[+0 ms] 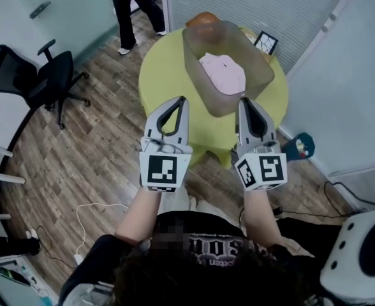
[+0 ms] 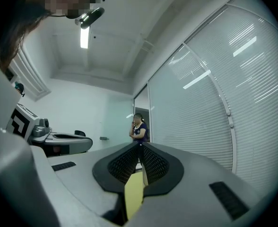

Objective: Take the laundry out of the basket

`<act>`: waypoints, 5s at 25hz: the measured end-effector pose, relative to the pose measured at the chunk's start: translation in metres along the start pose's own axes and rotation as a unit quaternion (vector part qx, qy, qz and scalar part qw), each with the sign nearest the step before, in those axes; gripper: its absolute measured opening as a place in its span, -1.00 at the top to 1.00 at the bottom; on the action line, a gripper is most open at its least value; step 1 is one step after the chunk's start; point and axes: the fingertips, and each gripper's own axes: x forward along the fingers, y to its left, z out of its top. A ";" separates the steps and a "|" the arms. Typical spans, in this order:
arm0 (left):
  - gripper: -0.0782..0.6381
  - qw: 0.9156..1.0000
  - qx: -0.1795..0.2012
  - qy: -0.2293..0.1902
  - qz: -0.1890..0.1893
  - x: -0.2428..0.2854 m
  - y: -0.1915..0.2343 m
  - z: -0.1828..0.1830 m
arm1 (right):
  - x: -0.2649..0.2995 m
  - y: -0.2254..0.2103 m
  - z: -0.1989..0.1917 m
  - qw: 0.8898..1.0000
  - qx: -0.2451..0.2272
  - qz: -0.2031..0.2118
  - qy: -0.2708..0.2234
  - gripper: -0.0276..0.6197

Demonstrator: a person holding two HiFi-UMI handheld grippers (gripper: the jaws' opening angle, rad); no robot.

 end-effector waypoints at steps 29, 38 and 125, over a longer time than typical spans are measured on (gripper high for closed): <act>0.79 0.995 -0.007 -0.035 -0.088 0.153 0.107 -0.010 | 0.171 -0.041 0.005 0.995 -0.039 -0.086 -0.009 0.82; 0.79 0.995 -0.012 -0.043 -0.093 0.179 0.121 -0.009 | 0.195 -0.061 0.004 0.993 -0.052 -0.102 -0.003 0.82; 0.79 0.996 -0.008 0.004 -0.088 0.283 0.112 -0.060 | 0.225 -0.125 -0.310 0.839 -0.017 0.131 0.529 0.35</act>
